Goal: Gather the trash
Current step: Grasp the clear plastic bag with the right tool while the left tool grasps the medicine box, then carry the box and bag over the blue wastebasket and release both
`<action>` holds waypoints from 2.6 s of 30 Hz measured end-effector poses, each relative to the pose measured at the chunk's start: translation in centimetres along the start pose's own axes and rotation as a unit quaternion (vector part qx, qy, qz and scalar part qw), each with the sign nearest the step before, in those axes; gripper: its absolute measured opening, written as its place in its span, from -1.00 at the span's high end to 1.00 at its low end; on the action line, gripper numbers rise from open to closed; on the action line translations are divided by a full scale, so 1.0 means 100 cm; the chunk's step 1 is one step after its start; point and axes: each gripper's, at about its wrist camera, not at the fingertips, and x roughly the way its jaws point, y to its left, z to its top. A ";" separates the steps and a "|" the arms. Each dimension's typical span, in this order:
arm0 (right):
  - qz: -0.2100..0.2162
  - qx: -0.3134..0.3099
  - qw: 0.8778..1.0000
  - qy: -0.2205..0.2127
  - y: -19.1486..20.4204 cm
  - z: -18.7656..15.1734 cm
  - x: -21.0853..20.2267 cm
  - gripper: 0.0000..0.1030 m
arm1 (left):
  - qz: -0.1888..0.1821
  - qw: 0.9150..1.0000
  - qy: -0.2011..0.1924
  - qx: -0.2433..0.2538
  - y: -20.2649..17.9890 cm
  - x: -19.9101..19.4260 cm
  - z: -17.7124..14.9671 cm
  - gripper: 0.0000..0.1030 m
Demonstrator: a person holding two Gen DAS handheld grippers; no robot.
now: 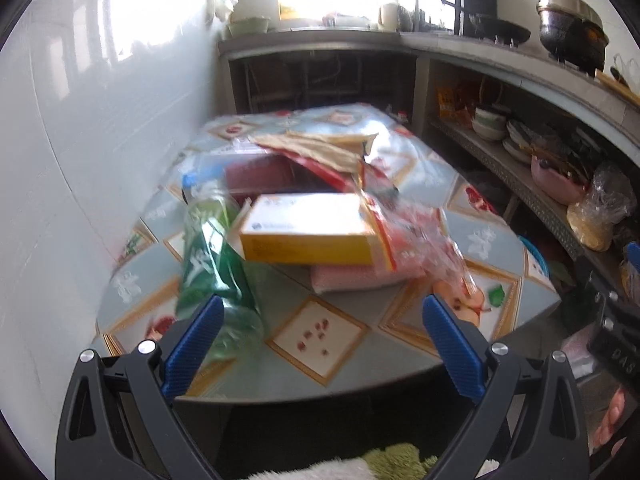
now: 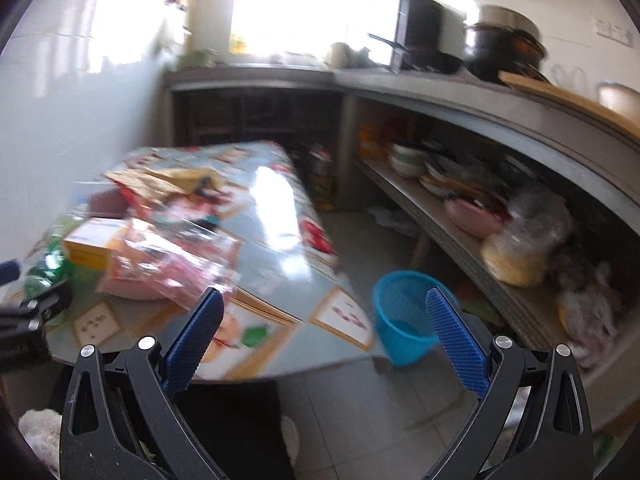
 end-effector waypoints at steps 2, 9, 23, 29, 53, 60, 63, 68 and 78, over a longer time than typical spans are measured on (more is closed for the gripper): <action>0.011 -0.036 0.999 -0.005 0.017 0.001 0.006 -0.87 | -0.013 1.000 -0.005 -0.004 0.013 0.003 0.005 -0.89; 0.066 -0.124 0.990 0.020 0.071 -0.001 0.040 -0.80 | -0.043 0.998 -0.035 0.006 0.046 0.016 0.021 -0.89; 0.027 -0.274 0.961 0.014 0.132 -0.026 0.072 0.15 | -0.046 0.997 -0.051 0.016 0.093 0.050 0.051 -0.89; 0.020 -0.256 0.967 0.012 0.120 -0.021 0.071 0.82 | -0.043 0.996 -0.054 0.060 0.086 0.055 0.058 -0.89; 0.145 -0.043 0.988 0.025 0.031 0.028 0.085 0.92 | -0.232 0.859 0.094 0.448 -0.001 0.106 0.080 -0.89; 0.154 -0.029 0.987 0.026 0.023 0.027 0.089 0.92 | -0.252 0.808 0.202 0.492 -0.012 0.151 0.075 -0.89; 0.155 -0.024 0.987 0.027 0.021 0.026 0.091 0.92 | -0.255 0.809 0.240 0.472 -0.012 0.167 0.076 -0.88; 0.155 -0.023 0.987 0.025 0.020 0.026 0.089 0.92 | -0.265 0.816 0.250 0.450 -0.010 0.169 0.077 -0.64; 0.154 -0.031 0.988 -0.002 0.018 0.028 0.071 0.92 | -0.285 0.829 0.211 0.432 -0.007 0.131 0.093 -0.54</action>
